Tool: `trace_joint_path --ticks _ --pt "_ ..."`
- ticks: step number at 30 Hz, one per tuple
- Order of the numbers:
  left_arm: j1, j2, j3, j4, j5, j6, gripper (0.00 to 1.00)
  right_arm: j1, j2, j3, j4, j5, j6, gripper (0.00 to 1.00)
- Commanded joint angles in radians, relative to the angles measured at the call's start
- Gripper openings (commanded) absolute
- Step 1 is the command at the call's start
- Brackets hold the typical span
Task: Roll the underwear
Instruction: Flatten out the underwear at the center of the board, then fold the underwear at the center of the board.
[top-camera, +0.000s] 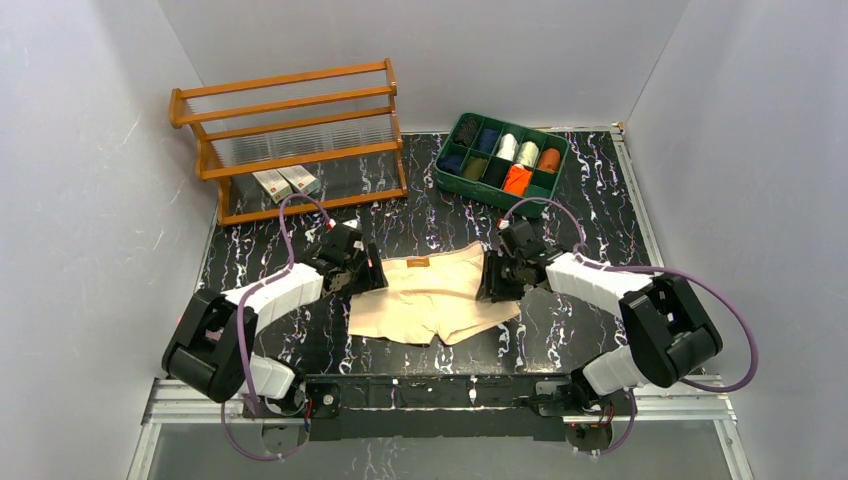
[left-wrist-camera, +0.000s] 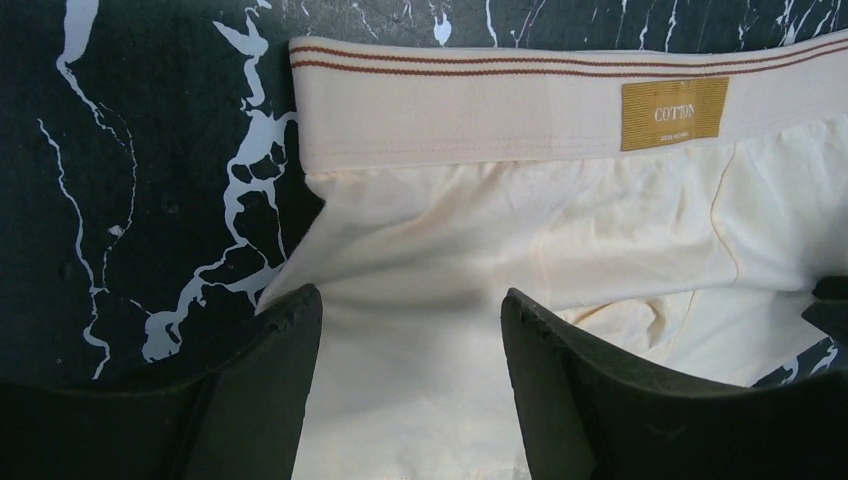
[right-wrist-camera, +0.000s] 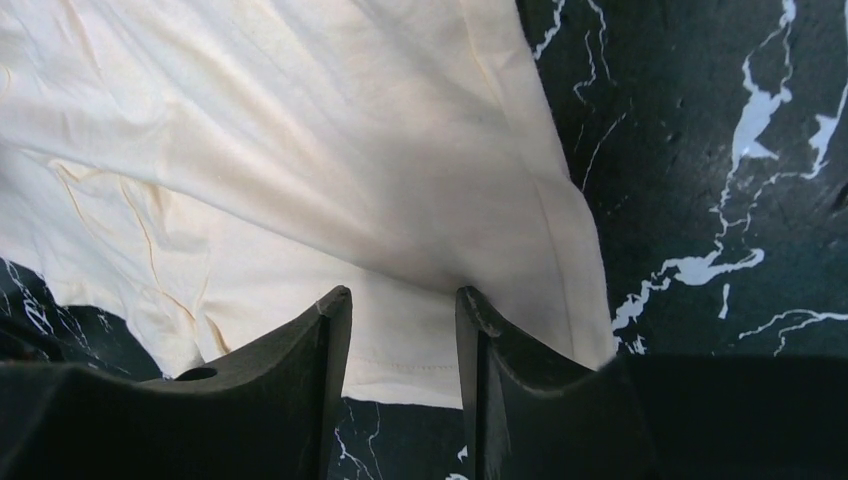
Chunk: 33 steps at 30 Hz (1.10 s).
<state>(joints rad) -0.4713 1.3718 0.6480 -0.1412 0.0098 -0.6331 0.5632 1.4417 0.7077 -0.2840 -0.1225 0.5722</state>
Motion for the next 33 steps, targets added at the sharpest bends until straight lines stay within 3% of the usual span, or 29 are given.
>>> trace_joint_path --ticks 1,5,8,15,23,33 --pt "0.002 -0.025 0.006 -0.055 0.026 0.053 0.64 -0.002 -0.045 0.018 -0.089 -0.009 -0.004 0.54" --pt "0.002 -0.139 0.007 -0.119 0.056 0.033 0.66 -0.002 -0.061 0.154 -0.102 -0.029 -0.028 0.63" --pt "0.002 -0.25 -0.016 -0.189 0.016 -0.015 0.67 -0.001 -0.036 0.243 -0.072 -0.083 -0.032 0.64" --pt "0.003 -0.436 -0.114 -0.339 -0.099 -0.182 0.67 0.06 0.176 0.418 0.031 -0.231 0.029 0.49" --pt "0.002 -0.575 -0.236 -0.333 -0.085 -0.304 0.59 0.264 0.47 0.732 -0.008 -0.148 0.02 0.42" --pt "-0.008 -0.59 -0.343 -0.305 -0.088 -0.383 0.5 0.39 0.771 1.116 -0.169 0.069 -0.028 0.45"
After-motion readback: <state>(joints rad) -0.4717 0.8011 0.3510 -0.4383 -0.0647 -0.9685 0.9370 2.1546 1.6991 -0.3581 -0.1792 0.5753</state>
